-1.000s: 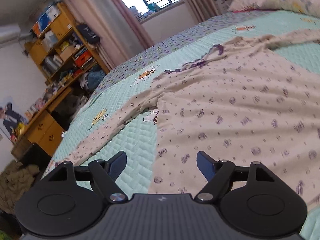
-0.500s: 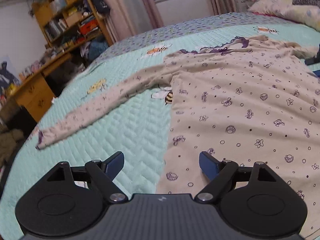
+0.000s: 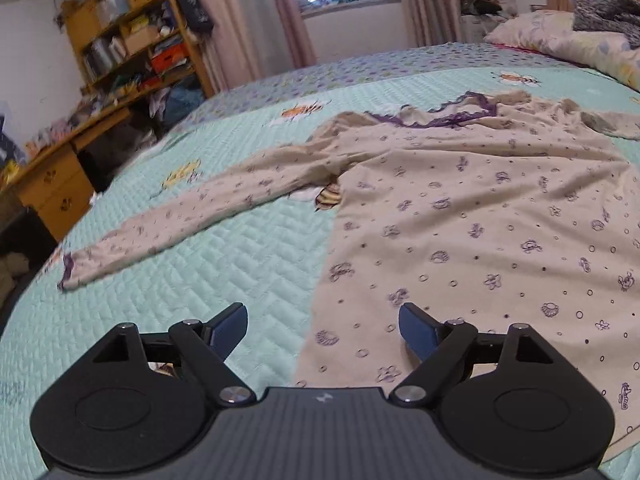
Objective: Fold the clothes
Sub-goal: 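Release the cuff with the right gripper and lay the sleeve flat, then pinch the garment hem with the left gripper while the right gripper pinches it too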
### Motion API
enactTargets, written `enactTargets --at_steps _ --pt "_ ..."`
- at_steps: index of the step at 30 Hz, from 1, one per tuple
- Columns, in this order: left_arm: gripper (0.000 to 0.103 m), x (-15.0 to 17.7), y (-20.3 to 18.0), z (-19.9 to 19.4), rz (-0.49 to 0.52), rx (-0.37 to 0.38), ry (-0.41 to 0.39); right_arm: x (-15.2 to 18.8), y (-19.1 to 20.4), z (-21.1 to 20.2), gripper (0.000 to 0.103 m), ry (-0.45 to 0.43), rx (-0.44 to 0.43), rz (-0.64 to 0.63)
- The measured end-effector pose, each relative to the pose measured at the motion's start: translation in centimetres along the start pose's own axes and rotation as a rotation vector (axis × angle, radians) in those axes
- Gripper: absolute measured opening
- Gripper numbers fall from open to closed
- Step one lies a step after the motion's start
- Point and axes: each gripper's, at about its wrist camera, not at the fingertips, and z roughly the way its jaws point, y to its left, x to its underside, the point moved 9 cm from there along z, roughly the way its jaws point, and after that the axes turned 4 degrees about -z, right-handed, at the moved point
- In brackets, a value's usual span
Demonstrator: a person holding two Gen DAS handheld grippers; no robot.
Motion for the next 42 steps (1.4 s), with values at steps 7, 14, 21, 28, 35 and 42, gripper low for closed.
enactTargets --at_steps 7,14,21,28,35,42 --pt "0.085 2.4 0.9 -0.4 -0.045 0.079 0.083 9.6 1.6 -6.5 0.054 0.167 0.006 -0.156" --pt "0.092 2.9 2.0 0.2 -0.29 0.193 0.099 15.8 -0.7 -11.2 0.054 0.191 -0.009 -0.049" --pt "0.085 3.1 2.3 -0.2 -0.408 0.272 0.099 17.0 -0.4 -11.5 0.054 0.172 -0.078 0.032" --pt "0.039 3.7 3.6 -0.5 -0.55 0.343 0.097 17.6 -0.5 -11.5 0.026 0.181 -0.091 0.044" --pt "0.007 4.6 4.0 -0.3 -0.626 0.355 0.104 18.3 -0.4 -10.9 0.004 0.198 -0.085 0.023" --pt "0.006 4.3 3.2 -5.2 -0.554 0.357 0.072 17.2 0.5 -14.7 0.003 0.153 -0.071 -0.024"
